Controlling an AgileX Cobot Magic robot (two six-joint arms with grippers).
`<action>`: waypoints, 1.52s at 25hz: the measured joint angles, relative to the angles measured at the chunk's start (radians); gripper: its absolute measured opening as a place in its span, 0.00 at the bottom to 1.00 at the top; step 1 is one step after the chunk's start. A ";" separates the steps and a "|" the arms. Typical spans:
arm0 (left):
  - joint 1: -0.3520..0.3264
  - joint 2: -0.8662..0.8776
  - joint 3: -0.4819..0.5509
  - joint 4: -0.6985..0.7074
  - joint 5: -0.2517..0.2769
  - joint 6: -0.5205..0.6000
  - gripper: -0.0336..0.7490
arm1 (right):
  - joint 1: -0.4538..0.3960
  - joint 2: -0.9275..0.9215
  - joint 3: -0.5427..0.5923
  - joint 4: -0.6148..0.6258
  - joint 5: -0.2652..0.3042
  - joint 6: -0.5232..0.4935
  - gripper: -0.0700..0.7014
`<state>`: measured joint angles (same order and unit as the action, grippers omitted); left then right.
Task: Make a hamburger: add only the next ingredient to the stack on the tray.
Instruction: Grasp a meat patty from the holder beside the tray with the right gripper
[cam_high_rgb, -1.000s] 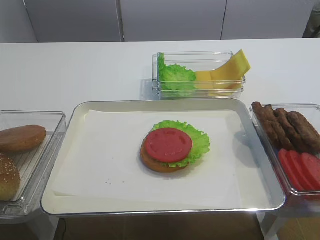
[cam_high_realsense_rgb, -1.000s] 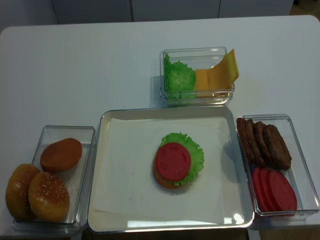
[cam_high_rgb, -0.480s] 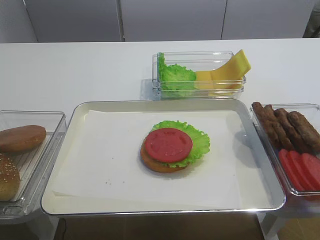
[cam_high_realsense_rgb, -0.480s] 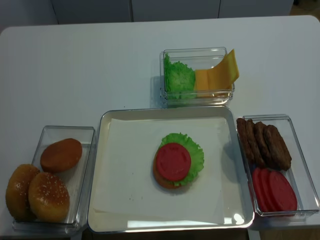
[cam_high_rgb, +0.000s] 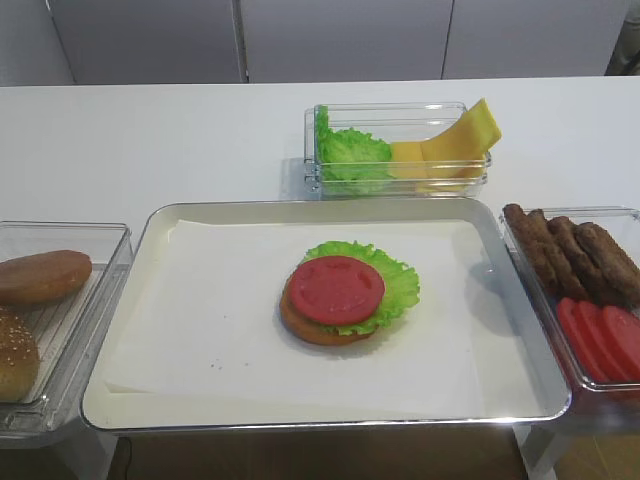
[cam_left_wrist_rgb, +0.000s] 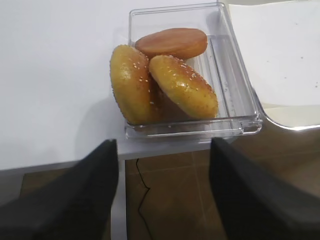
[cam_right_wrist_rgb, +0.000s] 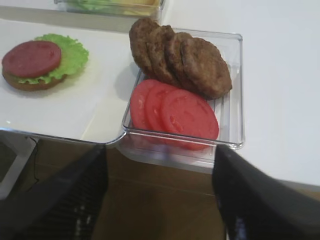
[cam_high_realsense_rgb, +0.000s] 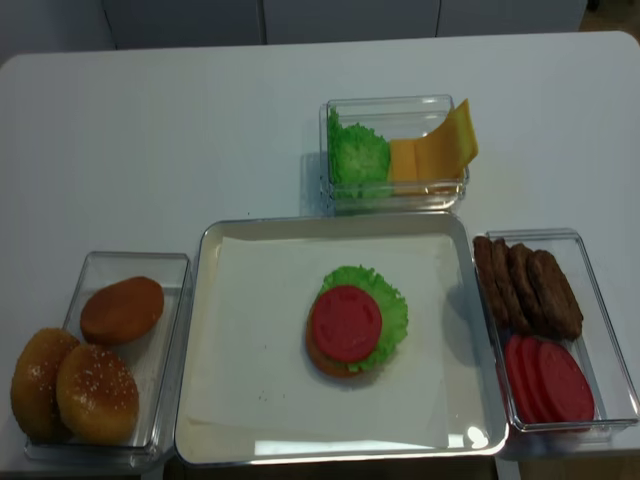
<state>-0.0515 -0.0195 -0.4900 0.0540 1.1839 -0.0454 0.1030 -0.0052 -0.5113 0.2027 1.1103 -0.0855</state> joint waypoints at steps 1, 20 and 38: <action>0.000 0.000 0.000 0.000 0.000 0.000 0.59 | 0.000 0.018 -0.015 0.000 -0.018 0.005 0.76; 0.000 0.000 0.000 0.000 0.000 0.000 0.59 | 0.000 0.810 -0.447 0.073 -0.205 0.072 0.76; 0.000 0.000 0.000 0.000 0.000 0.000 0.59 | 0.401 1.382 -0.656 -0.353 -0.117 0.456 0.66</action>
<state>-0.0515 -0.0195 -0.4900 0.0540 1.1839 -0.0454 0.5037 1.3770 -1.1671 -0.1504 0.9929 0.3707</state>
